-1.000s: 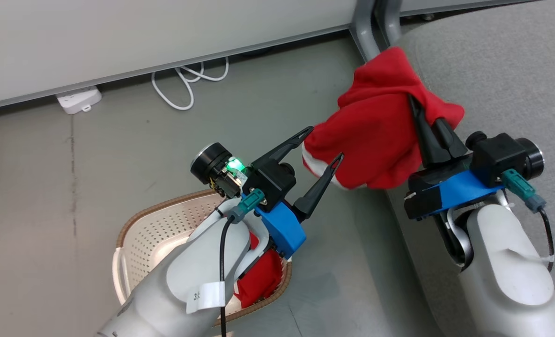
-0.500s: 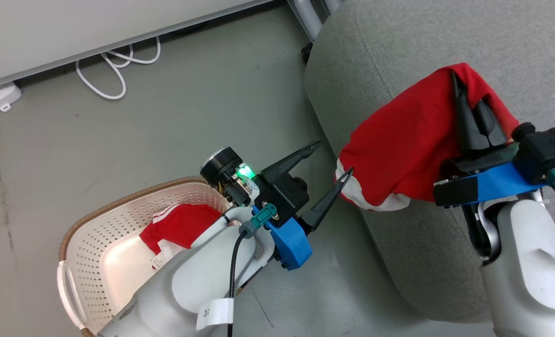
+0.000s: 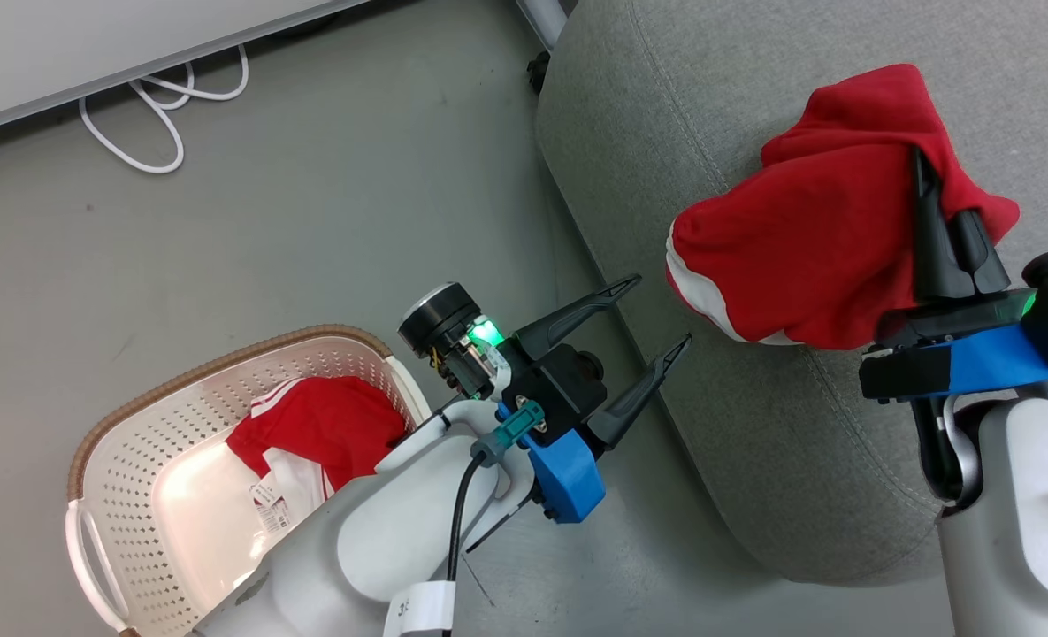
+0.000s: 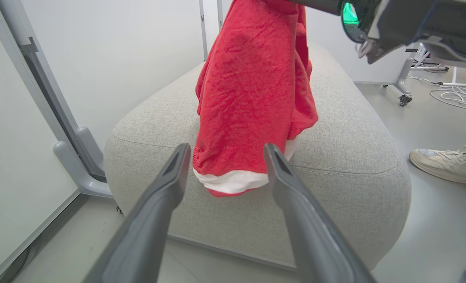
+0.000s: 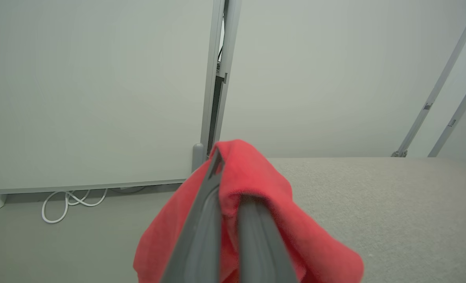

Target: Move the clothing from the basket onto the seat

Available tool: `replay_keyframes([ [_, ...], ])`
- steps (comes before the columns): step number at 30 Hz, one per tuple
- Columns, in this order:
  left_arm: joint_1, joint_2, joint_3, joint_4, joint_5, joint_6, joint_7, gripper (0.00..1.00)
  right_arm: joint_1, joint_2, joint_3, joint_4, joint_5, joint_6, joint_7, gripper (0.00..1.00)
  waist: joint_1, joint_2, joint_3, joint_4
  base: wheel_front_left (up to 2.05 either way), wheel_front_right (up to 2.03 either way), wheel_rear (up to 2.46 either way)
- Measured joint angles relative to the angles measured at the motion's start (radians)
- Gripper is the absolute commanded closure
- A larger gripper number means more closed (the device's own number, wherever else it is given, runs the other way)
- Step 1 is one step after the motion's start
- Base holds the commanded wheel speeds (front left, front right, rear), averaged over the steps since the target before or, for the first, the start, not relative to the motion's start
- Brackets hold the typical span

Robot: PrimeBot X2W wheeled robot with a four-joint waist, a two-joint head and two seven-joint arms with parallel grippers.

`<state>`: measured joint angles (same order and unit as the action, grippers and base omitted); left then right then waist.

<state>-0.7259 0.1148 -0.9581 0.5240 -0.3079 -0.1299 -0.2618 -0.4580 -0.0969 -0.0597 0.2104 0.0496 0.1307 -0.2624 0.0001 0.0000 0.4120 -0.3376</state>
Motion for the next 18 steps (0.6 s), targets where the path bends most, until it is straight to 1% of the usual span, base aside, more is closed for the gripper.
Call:
replay_keyframes([
  [5, -0.012, 0.002, 0.006, -0.028, 0.008, 0.000, 0.000, 0.00, -0.005, -0.001, -0.025, -0.008, -0.003, 0.000, 0.000, 1.00, 0.0000, 0.0000, 0.015, 0.007, 0.00, 0.00, 0.00],
  [9, -0.017, 0.015, 0.015, -0.047, 0.018, 0.007, 0.000, 0.00, -0.054, -0.012, -0.044, -0.032, -0.003, 0.000, 0.000, 1.00, -0.0001, 0.0000, 0.039, 0.007, 0.00, 0.00, 0.00],
  [14, -0.042, 0.045, 0.029, -0.069, 0.030, 0.016, 0.000, 0.00, -0.167, -0.058, -0.082, -0.073, -0.007, 0.000, 0.000, 1.00, 0.0000, 0.0000, 0.092, 0.002, 0.00, 0.00, 0.00],
  [18, -0.070, 0.075, 0.039, -0.087, 0.040, 0.024, 0.004, 0.00, -0.283, -0.115, -0.151, -0.108, -0.007, 0.000, 0.000, 1.00, 0.0000, 0.0000, 0.152, -0.001, 0.00, 0.00, 0.00],
])
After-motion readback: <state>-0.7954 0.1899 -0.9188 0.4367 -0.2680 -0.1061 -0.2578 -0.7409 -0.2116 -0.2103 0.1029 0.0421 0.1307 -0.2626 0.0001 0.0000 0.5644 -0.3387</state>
